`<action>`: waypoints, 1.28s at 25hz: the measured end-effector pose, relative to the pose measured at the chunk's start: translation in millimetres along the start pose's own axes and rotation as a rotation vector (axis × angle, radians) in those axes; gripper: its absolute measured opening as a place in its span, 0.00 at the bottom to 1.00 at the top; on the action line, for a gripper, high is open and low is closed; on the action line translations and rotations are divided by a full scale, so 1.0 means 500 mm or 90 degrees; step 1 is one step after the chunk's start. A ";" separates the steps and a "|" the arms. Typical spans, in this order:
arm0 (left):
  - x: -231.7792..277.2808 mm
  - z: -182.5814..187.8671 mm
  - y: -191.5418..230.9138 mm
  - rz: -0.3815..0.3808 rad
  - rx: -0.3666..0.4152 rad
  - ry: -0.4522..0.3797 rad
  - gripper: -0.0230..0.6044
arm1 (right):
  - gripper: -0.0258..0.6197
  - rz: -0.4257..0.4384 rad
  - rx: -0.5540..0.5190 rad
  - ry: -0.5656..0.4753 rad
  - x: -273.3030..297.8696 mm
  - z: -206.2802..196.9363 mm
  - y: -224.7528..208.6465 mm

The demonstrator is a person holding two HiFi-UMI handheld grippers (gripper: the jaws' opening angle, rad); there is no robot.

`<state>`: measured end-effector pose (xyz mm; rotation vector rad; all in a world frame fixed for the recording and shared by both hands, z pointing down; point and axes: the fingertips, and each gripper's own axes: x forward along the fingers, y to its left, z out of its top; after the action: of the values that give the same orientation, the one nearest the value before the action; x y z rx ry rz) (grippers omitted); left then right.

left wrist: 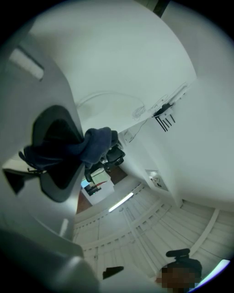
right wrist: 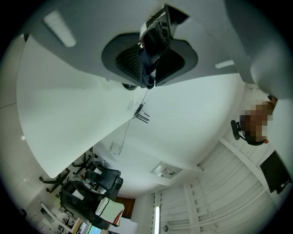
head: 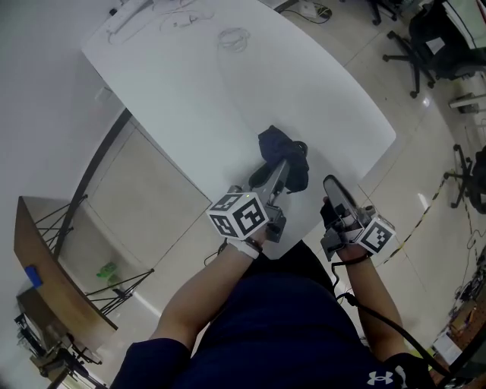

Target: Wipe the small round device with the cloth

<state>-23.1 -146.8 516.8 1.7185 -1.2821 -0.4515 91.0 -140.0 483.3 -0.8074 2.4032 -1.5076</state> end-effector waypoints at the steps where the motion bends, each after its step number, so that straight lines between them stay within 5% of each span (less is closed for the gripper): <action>1: -0.004 -0.003 0.008 0.006 -0.004 -0.007 0.19 | 0.19 0.001 0.003 0.008 -0.006 0.000 -0.010; 12: 0.014 -0.057 0.091 0.071 -0.064 -0.051 0.20 | 0.19 0.016 0.003 0.063 -0.021 0.054 -0.083; 20: -0.022 -0.101 0.175 0.246 -0.061 0.033 0.20 | 0.19 0.035 0.025 0.063 -0.019 0.045 -0.083; 23: -0.024 -0.113 0.177 0.276 -0.069 0.066 0.20 | 0.18 0.040 0.039 0.055 -0.019 0.044 -0.083; 28: -0.036 -0.107 0.140 0.237 -0.073 0.097 0.20 | 0.18 0.052 0.045 0.032 -0.024 0.057 -0.078; 32: -0.075 -0.049 0.056 0.174 -0.014 0.062 0.20 | 0.18 0.059 0.046 0.026 -0.027 0.063 -0.081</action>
<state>-35.3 -103.6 544.5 1.4990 -1.4100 -0.2188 129.9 -170.3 502.4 -0.6477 2.3639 -1.5792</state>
